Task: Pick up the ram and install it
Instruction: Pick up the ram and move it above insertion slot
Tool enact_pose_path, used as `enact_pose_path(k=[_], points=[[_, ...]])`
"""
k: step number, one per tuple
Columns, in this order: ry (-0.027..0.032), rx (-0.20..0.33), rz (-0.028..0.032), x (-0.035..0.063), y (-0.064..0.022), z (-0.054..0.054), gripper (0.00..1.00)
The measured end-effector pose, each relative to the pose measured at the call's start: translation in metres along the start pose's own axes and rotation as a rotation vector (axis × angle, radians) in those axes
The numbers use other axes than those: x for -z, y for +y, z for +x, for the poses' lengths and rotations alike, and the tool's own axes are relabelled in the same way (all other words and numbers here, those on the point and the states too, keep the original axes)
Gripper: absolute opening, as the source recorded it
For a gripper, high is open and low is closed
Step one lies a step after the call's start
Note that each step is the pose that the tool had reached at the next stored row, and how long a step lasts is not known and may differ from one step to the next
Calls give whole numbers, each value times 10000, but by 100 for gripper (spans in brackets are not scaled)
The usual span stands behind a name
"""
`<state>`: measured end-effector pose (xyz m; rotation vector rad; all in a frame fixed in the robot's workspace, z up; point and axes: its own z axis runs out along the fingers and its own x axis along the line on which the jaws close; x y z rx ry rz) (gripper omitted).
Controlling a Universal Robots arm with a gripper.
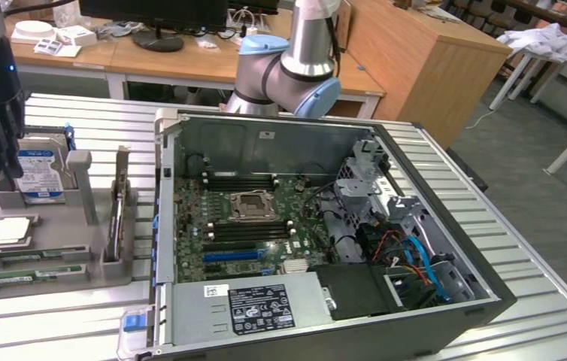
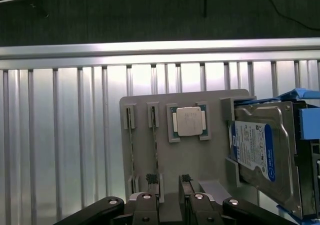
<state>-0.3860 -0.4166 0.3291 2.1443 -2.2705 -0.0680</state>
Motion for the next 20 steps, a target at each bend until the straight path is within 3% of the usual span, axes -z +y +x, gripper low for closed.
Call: enact_pose_path(k=[10, 20], points=[[0, 0, 0, -86, -4, 1, 30], [4, 91, -1, -88, -4, 1, 30]])
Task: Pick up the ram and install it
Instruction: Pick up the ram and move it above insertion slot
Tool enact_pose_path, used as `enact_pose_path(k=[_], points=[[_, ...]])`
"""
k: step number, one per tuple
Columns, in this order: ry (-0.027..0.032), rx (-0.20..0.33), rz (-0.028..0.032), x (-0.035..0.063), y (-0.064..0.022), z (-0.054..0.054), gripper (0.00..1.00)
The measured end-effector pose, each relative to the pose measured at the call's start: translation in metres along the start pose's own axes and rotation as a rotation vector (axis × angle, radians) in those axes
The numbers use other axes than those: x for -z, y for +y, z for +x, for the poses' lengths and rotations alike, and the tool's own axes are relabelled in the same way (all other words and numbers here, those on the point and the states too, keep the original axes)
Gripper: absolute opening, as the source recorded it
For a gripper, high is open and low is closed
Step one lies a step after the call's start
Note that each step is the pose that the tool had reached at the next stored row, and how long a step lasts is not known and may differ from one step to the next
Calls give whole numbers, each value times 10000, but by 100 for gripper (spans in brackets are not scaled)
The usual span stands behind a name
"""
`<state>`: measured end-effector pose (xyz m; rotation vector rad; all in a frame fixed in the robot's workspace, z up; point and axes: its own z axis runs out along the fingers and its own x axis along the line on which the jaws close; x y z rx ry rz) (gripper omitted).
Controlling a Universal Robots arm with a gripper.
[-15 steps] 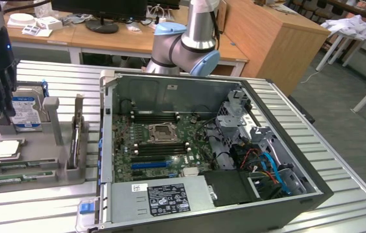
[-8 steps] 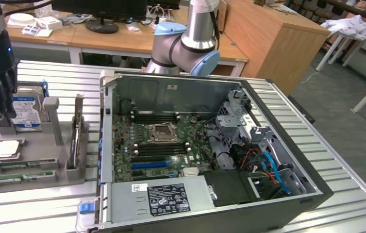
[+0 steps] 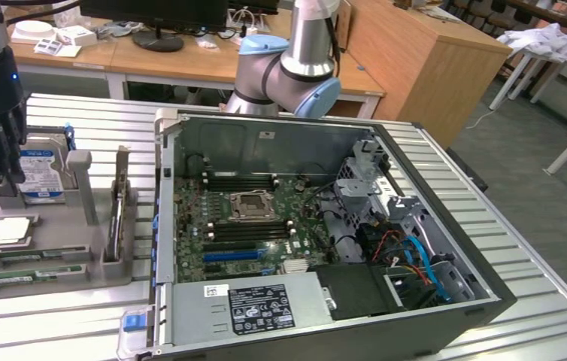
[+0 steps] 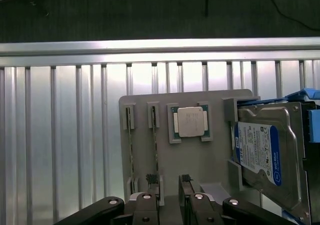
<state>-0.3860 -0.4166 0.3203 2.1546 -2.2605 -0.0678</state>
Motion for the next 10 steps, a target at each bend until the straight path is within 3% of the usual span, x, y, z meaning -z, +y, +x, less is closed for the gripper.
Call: enact_pose_path(k=[10], points=[[1, 1, -1, -7, -1, 17, 30]])
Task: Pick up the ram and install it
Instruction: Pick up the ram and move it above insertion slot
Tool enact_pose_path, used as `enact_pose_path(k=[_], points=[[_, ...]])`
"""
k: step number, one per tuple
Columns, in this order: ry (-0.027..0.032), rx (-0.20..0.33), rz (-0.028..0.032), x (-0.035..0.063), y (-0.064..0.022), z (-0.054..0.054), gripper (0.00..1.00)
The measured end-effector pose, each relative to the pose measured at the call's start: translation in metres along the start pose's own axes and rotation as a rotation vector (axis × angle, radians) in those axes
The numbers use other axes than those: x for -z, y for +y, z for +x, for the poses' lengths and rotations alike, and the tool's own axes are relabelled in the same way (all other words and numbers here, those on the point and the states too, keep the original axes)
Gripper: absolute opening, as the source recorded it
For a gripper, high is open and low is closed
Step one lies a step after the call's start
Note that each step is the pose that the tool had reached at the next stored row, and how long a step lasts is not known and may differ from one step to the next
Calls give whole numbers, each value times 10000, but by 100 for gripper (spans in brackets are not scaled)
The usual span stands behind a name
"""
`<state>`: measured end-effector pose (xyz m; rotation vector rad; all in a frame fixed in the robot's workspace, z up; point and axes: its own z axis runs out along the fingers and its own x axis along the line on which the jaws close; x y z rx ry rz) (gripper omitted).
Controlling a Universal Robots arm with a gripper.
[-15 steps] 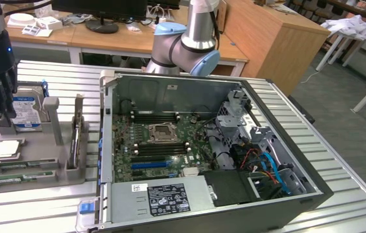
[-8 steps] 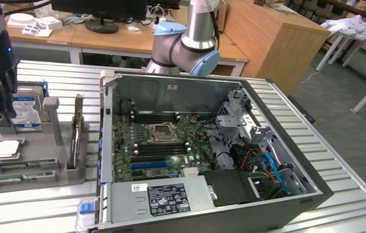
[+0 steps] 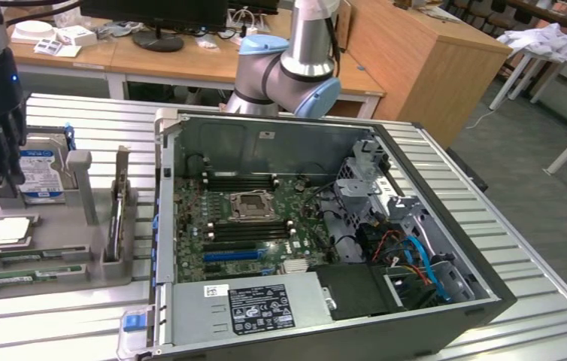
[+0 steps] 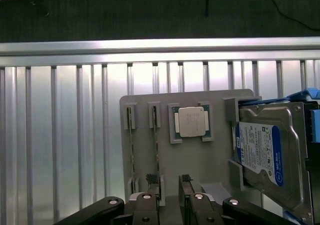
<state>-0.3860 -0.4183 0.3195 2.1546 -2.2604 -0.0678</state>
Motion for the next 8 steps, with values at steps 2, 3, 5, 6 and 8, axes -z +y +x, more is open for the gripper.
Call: enact_pose_path(k=[2, 3, 5, 6, 8], points=[[-1, -1, 0, 0, 0, 13, 30], [-1, -1, 0, 0, -1, 21, 30], [0, -1, 0, 1, -2, 39, 30], [-1, -1, 0, 1, -2, 49, 30], [0, -1, 0, 1, -3, 69, 30]])
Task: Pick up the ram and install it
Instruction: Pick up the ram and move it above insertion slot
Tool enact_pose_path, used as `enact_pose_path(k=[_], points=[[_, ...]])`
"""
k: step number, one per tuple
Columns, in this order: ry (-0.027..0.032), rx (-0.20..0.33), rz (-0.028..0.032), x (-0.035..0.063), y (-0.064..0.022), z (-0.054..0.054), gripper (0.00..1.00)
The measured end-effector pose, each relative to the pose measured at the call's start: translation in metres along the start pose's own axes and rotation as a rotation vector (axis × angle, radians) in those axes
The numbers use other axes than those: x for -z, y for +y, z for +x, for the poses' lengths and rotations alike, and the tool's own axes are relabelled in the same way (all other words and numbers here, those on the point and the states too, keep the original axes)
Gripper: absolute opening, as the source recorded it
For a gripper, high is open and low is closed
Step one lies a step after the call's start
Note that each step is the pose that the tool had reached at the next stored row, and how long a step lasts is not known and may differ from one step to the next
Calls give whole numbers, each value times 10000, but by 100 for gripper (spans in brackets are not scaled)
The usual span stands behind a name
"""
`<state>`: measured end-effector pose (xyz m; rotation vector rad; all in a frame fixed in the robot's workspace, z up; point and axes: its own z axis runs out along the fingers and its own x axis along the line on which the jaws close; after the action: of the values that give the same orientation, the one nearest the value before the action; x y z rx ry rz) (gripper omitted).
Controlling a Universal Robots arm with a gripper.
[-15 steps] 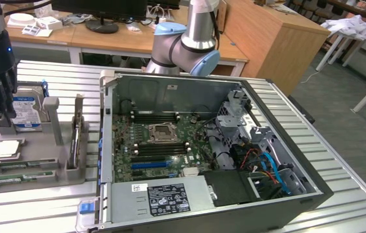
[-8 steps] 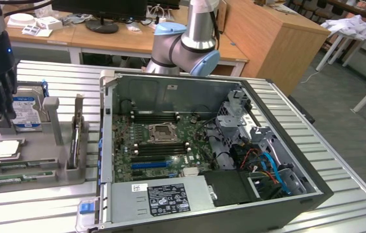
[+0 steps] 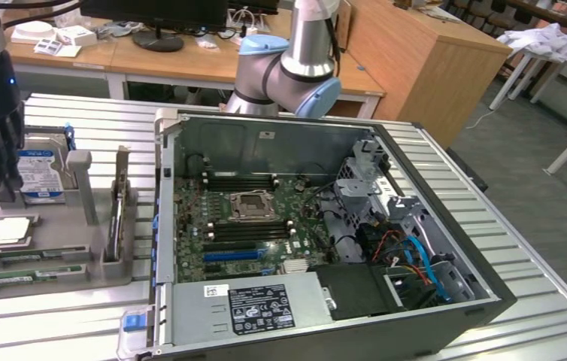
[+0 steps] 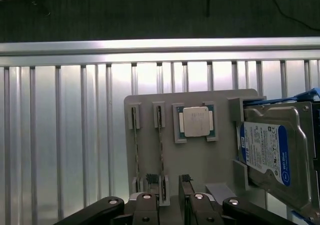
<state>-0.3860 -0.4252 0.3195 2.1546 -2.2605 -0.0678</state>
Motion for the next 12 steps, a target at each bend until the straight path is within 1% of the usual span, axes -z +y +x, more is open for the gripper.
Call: enact_pose_path(k=[12], points=[[0, 0, 0, 2, -6, 126, 30]])
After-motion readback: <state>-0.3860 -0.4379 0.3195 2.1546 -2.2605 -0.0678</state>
